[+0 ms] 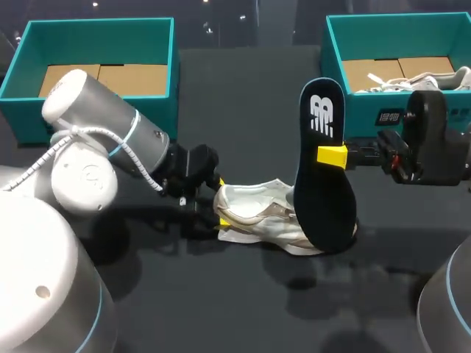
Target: Take the shoe out of the shoebox, open the shoe tongue, remove and reinsert the insole, then place the shoe into the shoebox
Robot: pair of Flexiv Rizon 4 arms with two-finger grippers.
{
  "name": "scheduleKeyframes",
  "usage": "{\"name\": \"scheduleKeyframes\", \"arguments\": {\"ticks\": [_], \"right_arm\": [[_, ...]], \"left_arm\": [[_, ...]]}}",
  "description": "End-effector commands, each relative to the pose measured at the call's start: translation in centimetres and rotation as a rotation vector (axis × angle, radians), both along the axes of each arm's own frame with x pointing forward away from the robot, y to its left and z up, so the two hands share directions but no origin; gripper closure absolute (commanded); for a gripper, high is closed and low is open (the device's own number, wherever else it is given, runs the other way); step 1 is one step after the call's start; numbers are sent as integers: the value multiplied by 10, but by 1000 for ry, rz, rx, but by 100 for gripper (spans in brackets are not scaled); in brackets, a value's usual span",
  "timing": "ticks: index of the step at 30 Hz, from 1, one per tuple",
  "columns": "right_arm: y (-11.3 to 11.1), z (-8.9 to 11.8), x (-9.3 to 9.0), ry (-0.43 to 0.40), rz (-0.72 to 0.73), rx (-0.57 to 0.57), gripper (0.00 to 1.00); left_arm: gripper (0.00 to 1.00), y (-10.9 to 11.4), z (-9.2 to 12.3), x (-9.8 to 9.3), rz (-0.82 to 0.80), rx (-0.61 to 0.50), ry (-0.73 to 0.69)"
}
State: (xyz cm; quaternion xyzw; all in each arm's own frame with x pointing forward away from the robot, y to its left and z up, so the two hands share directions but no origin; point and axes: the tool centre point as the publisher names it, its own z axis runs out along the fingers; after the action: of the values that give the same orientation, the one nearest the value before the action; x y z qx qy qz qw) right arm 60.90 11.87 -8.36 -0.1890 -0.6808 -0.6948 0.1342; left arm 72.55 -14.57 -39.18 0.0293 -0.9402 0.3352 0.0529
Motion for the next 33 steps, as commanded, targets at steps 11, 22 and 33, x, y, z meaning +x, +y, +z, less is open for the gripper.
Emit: {"name": "scheduleKeyframes", "arguments": {"ticks": [11,22,33], "right_arm": [[2,0,0,1,-2,-1,100],[2,0,0,1,-2,-1,100],[2,0,0,1,-2,-1,100]], "left_arm": [[0,-4,9,10,-87,367,-32],[0,-4,6,7,-215,501,-97],[0,-8,6,1,-234,522,-117]]}}
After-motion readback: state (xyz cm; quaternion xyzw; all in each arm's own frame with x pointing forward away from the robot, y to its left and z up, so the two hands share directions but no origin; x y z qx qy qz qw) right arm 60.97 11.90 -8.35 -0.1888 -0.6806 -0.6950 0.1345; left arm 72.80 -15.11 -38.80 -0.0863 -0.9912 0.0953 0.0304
